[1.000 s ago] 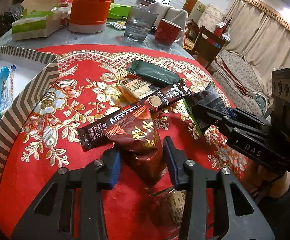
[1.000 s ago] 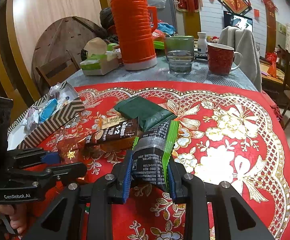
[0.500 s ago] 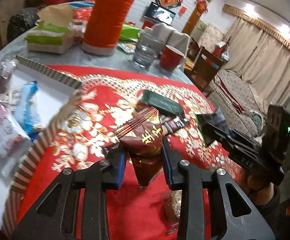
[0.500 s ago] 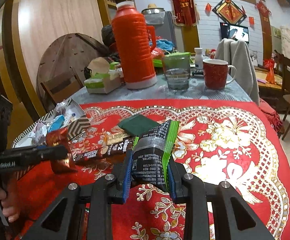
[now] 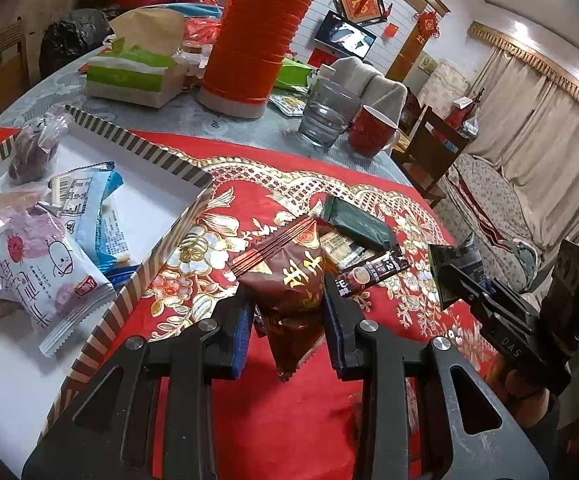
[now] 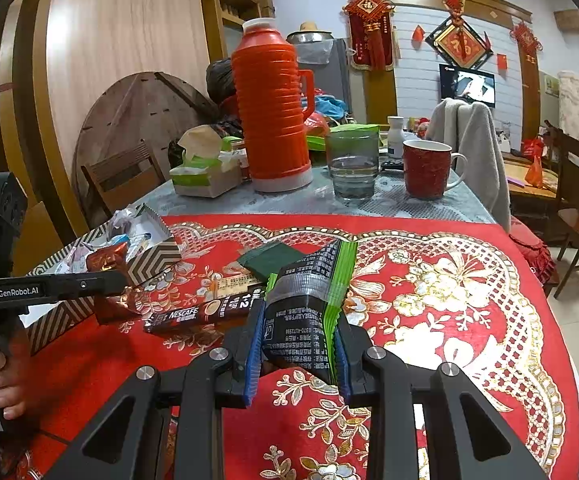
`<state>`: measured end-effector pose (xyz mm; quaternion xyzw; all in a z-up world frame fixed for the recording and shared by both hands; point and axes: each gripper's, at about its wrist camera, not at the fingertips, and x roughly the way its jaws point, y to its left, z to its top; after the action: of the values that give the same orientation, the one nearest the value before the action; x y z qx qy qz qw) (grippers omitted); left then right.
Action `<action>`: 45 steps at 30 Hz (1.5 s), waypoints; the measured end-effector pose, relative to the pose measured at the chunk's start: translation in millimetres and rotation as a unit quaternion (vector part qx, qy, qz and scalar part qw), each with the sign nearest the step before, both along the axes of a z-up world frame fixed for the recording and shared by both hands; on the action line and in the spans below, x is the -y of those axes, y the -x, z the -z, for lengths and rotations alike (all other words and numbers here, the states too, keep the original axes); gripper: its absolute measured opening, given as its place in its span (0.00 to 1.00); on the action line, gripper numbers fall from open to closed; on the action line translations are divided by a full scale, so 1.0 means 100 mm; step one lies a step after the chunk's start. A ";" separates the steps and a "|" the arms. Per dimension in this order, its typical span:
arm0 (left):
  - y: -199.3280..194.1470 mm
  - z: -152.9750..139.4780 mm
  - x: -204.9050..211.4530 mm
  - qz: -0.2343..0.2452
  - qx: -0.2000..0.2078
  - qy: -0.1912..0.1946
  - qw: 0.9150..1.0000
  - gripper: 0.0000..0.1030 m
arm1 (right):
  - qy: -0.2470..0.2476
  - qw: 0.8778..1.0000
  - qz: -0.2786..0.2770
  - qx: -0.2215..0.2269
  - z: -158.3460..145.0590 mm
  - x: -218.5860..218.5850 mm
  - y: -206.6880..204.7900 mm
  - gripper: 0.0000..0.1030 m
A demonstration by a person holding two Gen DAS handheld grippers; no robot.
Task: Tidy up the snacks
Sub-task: 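Lift both held packets off the tablecloth toward the white tray, then open both tools over the white tray to drop the packets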
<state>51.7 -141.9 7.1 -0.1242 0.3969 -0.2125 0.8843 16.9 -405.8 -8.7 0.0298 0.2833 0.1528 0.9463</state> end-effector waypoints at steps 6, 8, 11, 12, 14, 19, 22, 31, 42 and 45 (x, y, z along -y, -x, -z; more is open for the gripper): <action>0.00 -0.01 -0.03 -0.003 0.000 0.002 1.000 0.30 | 0.008 1.000 0.003 0.003 -0.01 -0.02 0.01 0.28; 0.00 -0.01 -0.03 -0.004 -0.002 0.002 1.000 0.30 | 0.011 1.000 0.004 0.006 -0.01 -0.03 0.02 0.28; 0.00 -0.02 -0.05 -0.006 -0.002 0.002 1.000 0.30 | 0.015 1.000 0.007 0.010 -0.02 -0.03 0.03 0.28; 0.00 -0.03 -0.06 -0.007 -0.002 0.004 1.000 0.30 | 0.016 1.000 0.008 0.010 -0.02 -0.03 0.03 0.28; 0.00 -0.04 -0.09 -0.010 0.000 0.007 1.000 0.30 | 0.020 1.000 0.011 0.013 -0.03 -0.04 0.04 0.28; -0.03 -0.24 -0.50 -0.048 0.027 0.039 0.998 0.30 | 0.029 0.999 0.015 0.013 -0.03 -0.07 0.04 0.28; -0.06 -0.30 -0.96 -0.105 0.031 0.067 0.992 0.30 | 0.001 1.000 -0.001 0.014 -0.12 -0.21 0.07 0.28; 0.00 -0.31 -1.72 -0.210 0.045 0.086 0.973 0.30 | -0.031 0.996 -0.084 0.012 -0.40 -1.22 -0.08 0.28; 0.03 -0.27 -2.02 -0.306 0.056 0.046 0.949 0.29 | -0.049 0.980 -0.191 -0.018 -0.35 -2.50 -0.20 0.28; 0.00 -0.23 -2.06 -0.315 0.050 0.042 0.947 0.30 | -0.022 0.978 -0.206 -0.020 -0.25 -2.80 -0.19 0.28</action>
<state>51.9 64.2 30.4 -0.2693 0.2833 0.0544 0.9189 35.4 -125.6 16.5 -0.0052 0.2987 0.3499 0.8879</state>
